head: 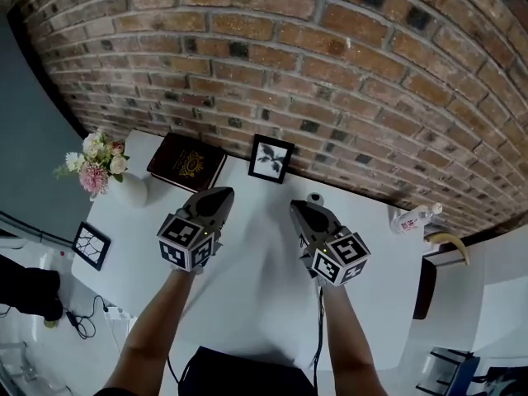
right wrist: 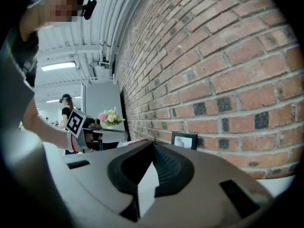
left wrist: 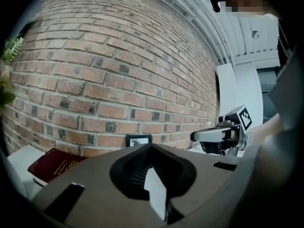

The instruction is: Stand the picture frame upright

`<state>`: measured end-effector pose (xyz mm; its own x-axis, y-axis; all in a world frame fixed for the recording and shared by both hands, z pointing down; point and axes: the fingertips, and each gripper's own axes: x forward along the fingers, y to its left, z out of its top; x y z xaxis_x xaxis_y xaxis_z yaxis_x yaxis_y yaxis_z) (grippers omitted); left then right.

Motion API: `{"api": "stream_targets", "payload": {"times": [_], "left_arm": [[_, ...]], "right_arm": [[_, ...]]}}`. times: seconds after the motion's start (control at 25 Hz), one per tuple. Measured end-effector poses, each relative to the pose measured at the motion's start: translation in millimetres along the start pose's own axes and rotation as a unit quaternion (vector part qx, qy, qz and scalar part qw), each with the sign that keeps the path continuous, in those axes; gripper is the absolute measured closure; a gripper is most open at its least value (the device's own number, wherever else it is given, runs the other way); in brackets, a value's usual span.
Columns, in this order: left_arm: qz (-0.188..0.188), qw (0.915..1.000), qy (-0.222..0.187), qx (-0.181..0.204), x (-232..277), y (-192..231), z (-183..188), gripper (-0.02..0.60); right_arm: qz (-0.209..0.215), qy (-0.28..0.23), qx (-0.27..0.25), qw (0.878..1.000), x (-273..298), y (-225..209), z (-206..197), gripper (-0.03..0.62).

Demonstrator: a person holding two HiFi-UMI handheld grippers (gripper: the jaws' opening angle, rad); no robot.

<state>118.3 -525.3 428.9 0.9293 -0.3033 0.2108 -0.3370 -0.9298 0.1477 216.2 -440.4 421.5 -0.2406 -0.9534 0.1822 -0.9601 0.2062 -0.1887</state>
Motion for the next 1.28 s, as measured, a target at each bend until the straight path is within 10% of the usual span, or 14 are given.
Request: {"api": "stream_targets", "payload": {"times": [1.28], "left_arm": [[0.013,0.9979,-0.061,0.016,-162.5,-91.3,8.4,0.577]], "right_arm": [[0.023,-0.024,-0.062,0.998,-111.6,135.5,5.6,0.591]]}}
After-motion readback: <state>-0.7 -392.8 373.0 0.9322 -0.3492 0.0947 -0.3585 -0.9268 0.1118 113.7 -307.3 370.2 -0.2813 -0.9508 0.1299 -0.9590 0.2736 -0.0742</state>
